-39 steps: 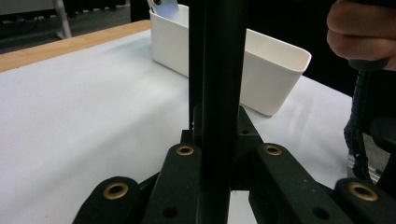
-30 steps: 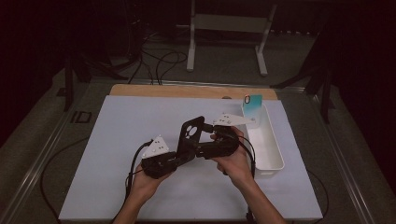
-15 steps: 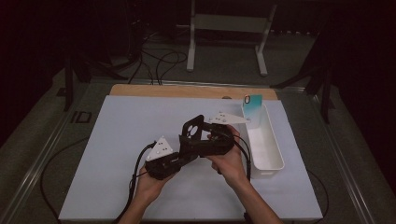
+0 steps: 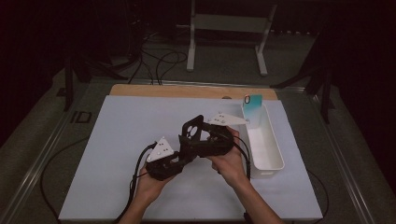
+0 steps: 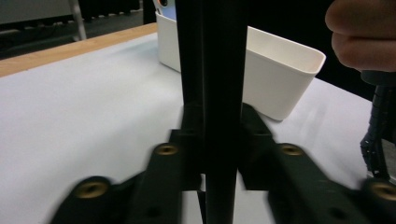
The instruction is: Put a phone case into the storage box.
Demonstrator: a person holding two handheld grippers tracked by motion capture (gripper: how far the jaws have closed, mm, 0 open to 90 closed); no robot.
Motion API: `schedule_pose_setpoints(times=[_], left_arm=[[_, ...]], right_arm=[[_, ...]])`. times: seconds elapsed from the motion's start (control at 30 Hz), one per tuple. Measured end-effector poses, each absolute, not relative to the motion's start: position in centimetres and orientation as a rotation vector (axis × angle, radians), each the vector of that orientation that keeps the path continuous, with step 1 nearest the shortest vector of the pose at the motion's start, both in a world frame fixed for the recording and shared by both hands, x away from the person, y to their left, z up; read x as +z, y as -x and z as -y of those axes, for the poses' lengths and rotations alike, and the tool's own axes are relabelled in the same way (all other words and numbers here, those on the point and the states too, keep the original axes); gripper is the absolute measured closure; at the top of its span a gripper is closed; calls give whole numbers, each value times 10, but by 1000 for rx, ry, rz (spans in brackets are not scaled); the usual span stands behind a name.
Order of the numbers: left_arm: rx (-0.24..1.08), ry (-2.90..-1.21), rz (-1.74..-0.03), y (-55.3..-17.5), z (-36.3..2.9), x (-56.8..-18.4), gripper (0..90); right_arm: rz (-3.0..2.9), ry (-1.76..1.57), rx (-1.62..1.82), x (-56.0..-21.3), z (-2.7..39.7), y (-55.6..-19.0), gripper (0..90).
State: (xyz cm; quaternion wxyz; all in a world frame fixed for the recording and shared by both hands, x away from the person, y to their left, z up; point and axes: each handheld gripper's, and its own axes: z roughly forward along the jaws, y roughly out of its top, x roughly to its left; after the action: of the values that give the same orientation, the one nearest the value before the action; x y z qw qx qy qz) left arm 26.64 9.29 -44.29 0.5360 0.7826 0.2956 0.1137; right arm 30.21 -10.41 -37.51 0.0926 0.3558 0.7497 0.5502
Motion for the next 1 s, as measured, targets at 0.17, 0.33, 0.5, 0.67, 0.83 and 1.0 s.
schedule_pose_setpoints(times=[0.17,0.33,0.5,0.67,0.83,1.0], left_arm=[[259,-1842,-695,-266,-97,-442,468],[297,-1811,-763,-266,-103,-442,280],[384,-1791,-821,-265,-111,-440,127],[443,-1787,-854,-265,-119,-441,11],[480,-1770,-894,-265,-132,-446,2],[505,-1751,-925,-264,-145,-451,2]], right_arm=[[-2207,-1064,1635,-376,106,-303,135],[-2202,-1075,1624,-376,107,-304,135],[-2196,-1073,1627,-376,108,-305,135],[-2194,-1075,1619,-376,109,-305,134],[-2192,-1086,1616,-377,110,-306,134],[-2193,-1085,1613,-378,111,-306,134]])
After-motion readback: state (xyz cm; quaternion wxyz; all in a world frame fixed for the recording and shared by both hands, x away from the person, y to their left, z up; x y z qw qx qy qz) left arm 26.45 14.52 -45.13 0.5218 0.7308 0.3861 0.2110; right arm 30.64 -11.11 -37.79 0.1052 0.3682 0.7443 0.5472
